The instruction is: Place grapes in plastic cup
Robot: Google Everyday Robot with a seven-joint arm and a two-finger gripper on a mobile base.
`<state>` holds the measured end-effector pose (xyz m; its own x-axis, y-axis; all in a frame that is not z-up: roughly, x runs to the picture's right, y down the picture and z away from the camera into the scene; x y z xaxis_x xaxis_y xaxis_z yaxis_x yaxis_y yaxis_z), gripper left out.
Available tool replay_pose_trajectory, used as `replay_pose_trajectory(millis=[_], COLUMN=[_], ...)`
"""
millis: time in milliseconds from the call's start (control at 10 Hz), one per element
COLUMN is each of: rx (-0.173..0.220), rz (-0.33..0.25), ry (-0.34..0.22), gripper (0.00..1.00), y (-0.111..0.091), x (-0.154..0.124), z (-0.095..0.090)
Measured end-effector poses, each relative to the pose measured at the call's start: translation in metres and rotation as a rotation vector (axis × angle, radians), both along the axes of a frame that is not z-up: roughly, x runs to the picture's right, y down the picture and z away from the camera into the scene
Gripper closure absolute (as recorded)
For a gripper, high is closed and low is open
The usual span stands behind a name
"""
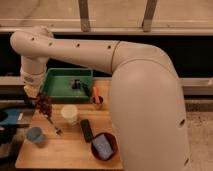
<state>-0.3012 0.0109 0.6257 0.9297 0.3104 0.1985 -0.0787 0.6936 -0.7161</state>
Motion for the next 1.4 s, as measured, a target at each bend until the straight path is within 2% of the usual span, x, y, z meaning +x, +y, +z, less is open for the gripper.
replay_pose_trajectory(millis=[300, 600, 1000, 1400], rx=[-0.012, -0.027, -0.04, -0.06], rz=[-0.01, -0.024, -0.053, -0.091], ry=[-0.02, -0.063, -0.111, -0.159], gripper=[1.0, 1.0, 1.0, 1.0], y=[0.002, 0.006, 0.014, 0.032], x=[-0.005, -0.018, -0.036, -0.057], z=[0.004, 0.001, -0.015, -0.034])
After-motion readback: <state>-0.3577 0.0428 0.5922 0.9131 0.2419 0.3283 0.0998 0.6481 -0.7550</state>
